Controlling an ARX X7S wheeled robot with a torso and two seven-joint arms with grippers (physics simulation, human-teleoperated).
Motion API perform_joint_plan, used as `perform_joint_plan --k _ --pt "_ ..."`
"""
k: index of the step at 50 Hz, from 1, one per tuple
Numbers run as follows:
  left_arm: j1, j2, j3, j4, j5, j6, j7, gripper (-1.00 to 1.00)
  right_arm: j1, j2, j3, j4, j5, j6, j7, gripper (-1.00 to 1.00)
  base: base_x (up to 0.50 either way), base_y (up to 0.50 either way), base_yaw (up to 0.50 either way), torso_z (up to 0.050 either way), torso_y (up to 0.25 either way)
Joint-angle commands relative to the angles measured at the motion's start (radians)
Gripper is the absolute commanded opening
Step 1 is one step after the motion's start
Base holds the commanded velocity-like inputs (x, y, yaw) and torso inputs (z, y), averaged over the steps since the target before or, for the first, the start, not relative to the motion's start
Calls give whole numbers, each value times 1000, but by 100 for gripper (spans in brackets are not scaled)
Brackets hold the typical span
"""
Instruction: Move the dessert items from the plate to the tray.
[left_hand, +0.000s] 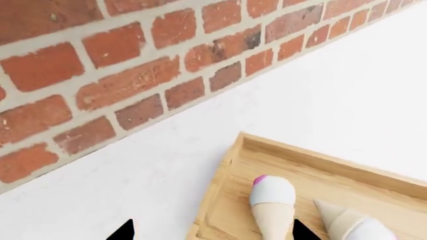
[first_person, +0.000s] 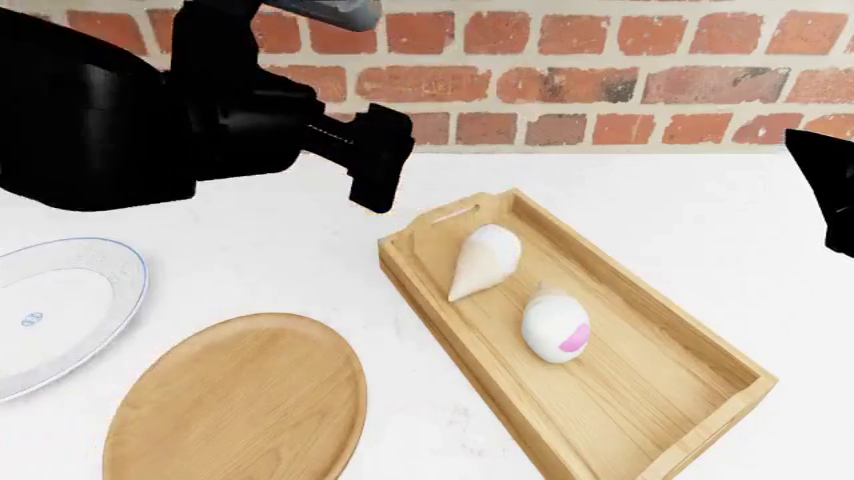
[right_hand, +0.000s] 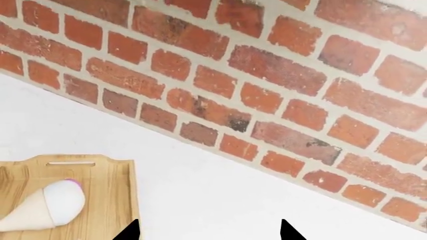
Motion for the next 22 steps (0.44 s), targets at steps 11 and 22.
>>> perform_joint_plan --k 11,22 --pt "3 -293 -114 260 -254 38 -228 100 53 1 43 -11 55 44 29 100 0 0 0 -4 196" --pt "9 -420 -150 384 -362 66 -286 100 76 48 82 -48 93 28 15 100 0 0 0 -6 237"
